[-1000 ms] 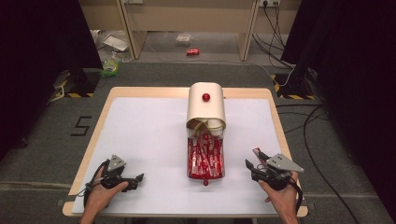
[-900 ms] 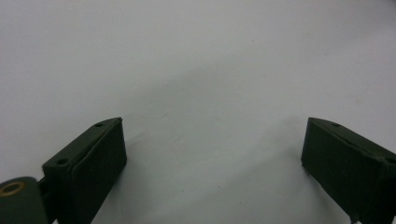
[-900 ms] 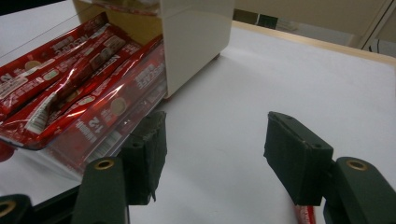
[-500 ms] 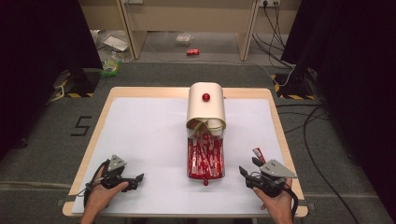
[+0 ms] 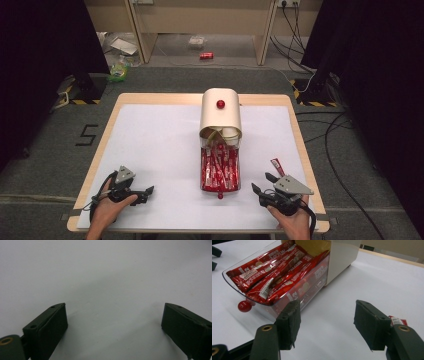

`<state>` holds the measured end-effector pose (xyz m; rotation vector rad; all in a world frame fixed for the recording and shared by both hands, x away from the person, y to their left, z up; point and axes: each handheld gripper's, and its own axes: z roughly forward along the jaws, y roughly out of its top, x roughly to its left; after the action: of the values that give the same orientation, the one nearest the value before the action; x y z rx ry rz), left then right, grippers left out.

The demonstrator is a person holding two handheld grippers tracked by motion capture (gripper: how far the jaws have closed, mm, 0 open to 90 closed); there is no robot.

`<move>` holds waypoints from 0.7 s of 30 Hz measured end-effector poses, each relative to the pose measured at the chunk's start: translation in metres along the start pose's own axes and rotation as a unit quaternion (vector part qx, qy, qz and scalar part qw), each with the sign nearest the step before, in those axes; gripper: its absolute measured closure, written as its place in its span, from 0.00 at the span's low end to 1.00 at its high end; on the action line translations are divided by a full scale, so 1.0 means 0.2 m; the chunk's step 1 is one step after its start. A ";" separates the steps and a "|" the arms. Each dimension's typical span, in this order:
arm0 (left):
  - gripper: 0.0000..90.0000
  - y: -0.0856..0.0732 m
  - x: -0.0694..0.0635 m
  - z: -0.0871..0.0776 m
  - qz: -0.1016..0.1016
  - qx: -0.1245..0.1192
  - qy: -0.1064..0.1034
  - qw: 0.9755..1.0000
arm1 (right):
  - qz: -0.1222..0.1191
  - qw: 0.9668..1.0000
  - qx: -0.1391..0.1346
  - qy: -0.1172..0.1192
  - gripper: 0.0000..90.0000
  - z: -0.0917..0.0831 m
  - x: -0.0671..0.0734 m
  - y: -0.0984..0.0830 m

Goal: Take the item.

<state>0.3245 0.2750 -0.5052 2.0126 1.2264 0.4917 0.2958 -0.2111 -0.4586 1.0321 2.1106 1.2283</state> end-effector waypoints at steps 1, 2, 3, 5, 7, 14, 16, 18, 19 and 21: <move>0.07 0.00 0.00 0.00 0.000 0.000 0.000 1.000 | -0.001 1.000 0.000 -0.001 0.43 0.00 0.00 0.00; 0.07 0.00 0.00 0.00 0.000 0.000 0.000 1.000 | -0.002 1.000 0.000 -0.001 0.43 0.00 0.01 0.00; 0.07 0.00 0.00 0.00 0.000 0.000 0.000 1.000 | -0.003 1.000 0.000 0.000 0.43 0.00 0.01 0.00; 0.07 0.00 0.00 0.00 0.000 0.000 0.000 1.000 | -0.003 1.000 0.000 0.002 0.43 -0.01 0.01 -0.01; 0.07 0.00 0.00 0.00 0.000 0.000 0.000 1.000 | -0.002 1.000 -0.001 0.003 0.42 -0.01 0.02 -0.01; 0.07 0.00 0.00 0.00 0.000 0.000 0.000 1.000 | -0.008 1.000 0.000 0.009 0.42 -0.02 0.05 -0.01; 0.07 0.00 0.00 0.00 0.000 0.000 0.000 1.000 | -0.010 1.000 0.002 0.010 0.42 -0.02 0.06 -0.02; 0.07 0.00 0.00 0.00 0.000 0.000 0.000 1.000 | -0.013 1.000 0.002 0.013 0.42 -0.02 0.06 -0.02; 0.07 0.00 0.00 0.00 0.000 0.000 0.000 1.000 | -0.013 1.000 0.001 0.014 0.42 -0.02 0.07 -0.02; 0.07 0.00 0.00 0.00 0.000 0.000 0.000 1.000 | -0.014 1.000 0.002 0.015 0.42 -0.03 0.07 -0.02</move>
<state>0.3245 0.2750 -0.5052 2.0126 1.2262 0.4919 0.2820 -0.2036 -0.4599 0.9876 2.1434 1.2352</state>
